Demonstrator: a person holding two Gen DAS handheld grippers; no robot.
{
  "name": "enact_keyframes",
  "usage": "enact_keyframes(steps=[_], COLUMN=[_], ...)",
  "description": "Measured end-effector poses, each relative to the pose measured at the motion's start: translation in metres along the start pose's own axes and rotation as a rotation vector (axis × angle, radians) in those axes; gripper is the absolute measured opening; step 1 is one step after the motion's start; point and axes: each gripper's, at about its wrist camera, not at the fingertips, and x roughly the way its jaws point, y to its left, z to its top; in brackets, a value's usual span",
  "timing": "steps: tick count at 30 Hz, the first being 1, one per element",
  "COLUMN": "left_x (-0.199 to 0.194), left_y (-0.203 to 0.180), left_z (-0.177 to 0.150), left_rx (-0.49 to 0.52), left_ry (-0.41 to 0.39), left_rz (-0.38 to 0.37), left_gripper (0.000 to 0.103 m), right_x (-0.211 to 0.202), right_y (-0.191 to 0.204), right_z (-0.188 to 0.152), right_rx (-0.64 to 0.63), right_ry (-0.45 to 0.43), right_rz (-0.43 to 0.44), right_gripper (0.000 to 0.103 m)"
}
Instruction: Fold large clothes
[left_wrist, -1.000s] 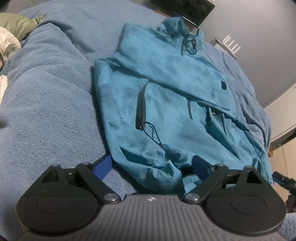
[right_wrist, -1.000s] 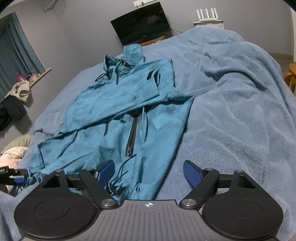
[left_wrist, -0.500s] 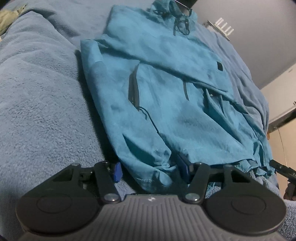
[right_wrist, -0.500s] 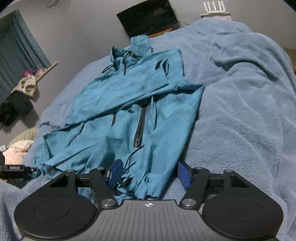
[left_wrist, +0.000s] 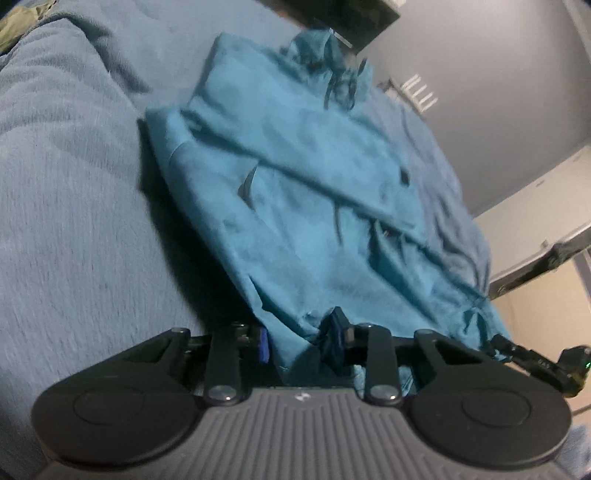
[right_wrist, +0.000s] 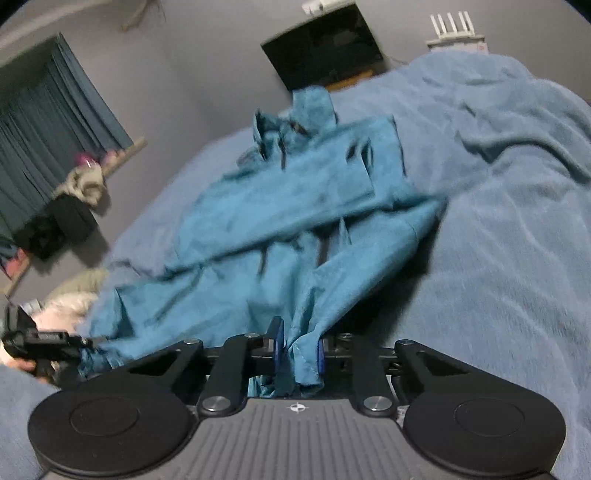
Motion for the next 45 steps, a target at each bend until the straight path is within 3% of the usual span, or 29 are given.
enact_keyframes(steps=[9, 15, 21, 29, 36, 41, 45], left_x=[-0.009, 0.0, 0.019, 0.065, 0.117, 0.177, 0.22], left_y=[-0.013, -0.015, 0.0, 0.004, -0.007, -0.003, 0.014], left_z=[0.055, 0.1, 0.143, 0.21, 0.291, 0.341, 0.359], left_rx=[0.005, -0.004, -0.063, -0.077, -0.019, -0.04, -0.098], left_ry=[-0.114, -0.183, -0.237, -0.282, -0.313, -0.298, -0.255], left_rz=[-0.108, -0.152, -0.178, -0.135, -0.016, 0.025, 0.092], left_gripper=[0.026, 0.026, 0.026, 0.026, 0.026, 0.026, 0.031], right_x=[0.012, 0.039, 0.078, 0.143, 0.226, 0.293, 0.351], right_y=[0.011, 0.016, -0.001, -0.009, -0.02, -0.047, -0.077], right_z=[0.061, 0.1, 0.136, 0.192, 0.249, 0.282, 0.296], right_rx=[0.04, 0.039, 0.117, 0.086, 0.043, 0.056, 0.117], right_ry=[-0.146, -0.24, -0.354, -0.418, -0.491, -0.48, -0.425], right_rz=[0.099, 0.115, 0.119, 0.049, -0.064, -0.134, -0.161], right_gripper=[0.017, 0.017, 0.016, 0.016, 0.015, 0.015, 0.016])
